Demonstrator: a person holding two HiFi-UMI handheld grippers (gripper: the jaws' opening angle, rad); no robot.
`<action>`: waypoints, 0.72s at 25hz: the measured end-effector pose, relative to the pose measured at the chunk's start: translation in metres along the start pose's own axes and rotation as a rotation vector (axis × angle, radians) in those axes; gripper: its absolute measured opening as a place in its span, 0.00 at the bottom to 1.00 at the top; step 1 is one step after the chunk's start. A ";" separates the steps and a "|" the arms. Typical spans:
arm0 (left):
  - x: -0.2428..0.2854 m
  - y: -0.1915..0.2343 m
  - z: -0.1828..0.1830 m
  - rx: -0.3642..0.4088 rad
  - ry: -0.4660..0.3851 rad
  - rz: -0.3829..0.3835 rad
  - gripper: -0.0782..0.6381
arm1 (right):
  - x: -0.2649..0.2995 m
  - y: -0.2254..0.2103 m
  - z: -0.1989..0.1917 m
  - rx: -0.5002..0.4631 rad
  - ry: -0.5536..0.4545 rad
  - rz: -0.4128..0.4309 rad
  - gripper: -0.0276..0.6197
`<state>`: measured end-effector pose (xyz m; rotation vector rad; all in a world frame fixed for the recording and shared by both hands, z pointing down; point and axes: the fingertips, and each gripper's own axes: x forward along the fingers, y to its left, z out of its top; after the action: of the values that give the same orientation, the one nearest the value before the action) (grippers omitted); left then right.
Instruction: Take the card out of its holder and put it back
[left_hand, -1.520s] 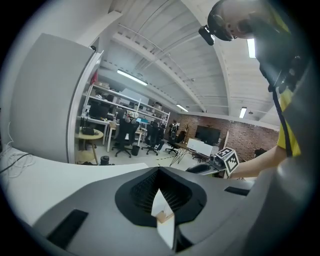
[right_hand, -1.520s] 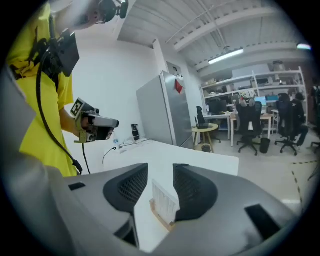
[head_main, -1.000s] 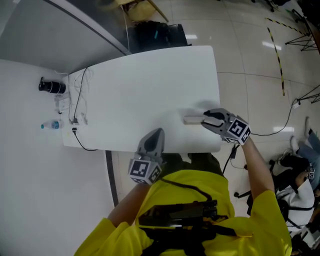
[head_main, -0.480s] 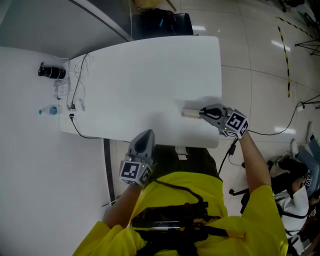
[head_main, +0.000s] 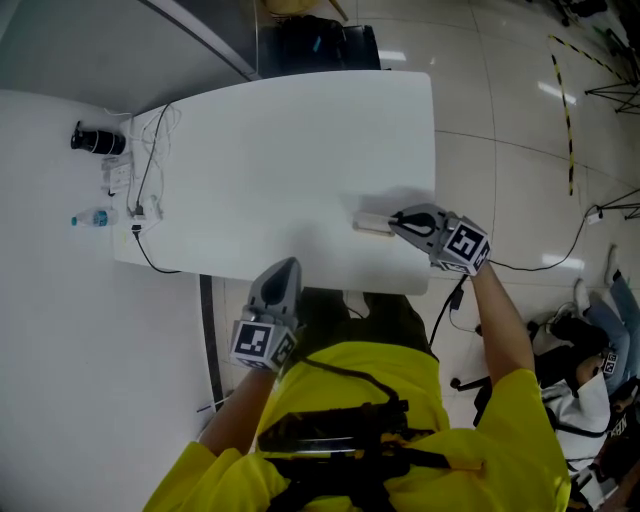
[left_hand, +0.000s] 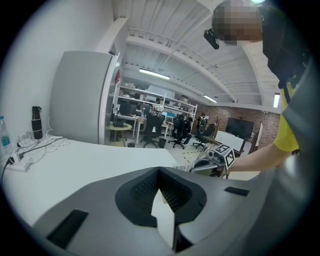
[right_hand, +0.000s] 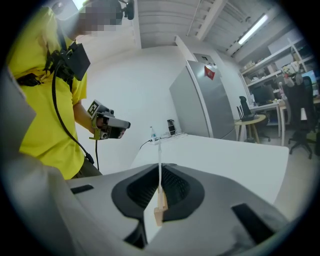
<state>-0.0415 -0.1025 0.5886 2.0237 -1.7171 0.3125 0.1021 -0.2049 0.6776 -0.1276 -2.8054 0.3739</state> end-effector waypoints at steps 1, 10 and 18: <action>0.001 0.000 0.000 -0.004 -0.003 -0.002 0.12 | -0.002 0.001 0.005 0.000 -0.009 -0.001 0.08; 0.006 -0.010 0.023 -0.027 -0.092 -0.050 0.12 | -0.034 0.026 0.102 -0.080 -0.105 -0.034 0.08; -0.005 -0.021 0.067 -0.018 -0.192 -0.123 0.12 | -0.074 0.064 0.247 -0.217 -0.136 -0.057 0.07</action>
<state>-0.0302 -0.1279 0.5242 2.1956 -1.6878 0.0630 0.0978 -0.2128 0.4120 -0.0718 -2.9701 0.0652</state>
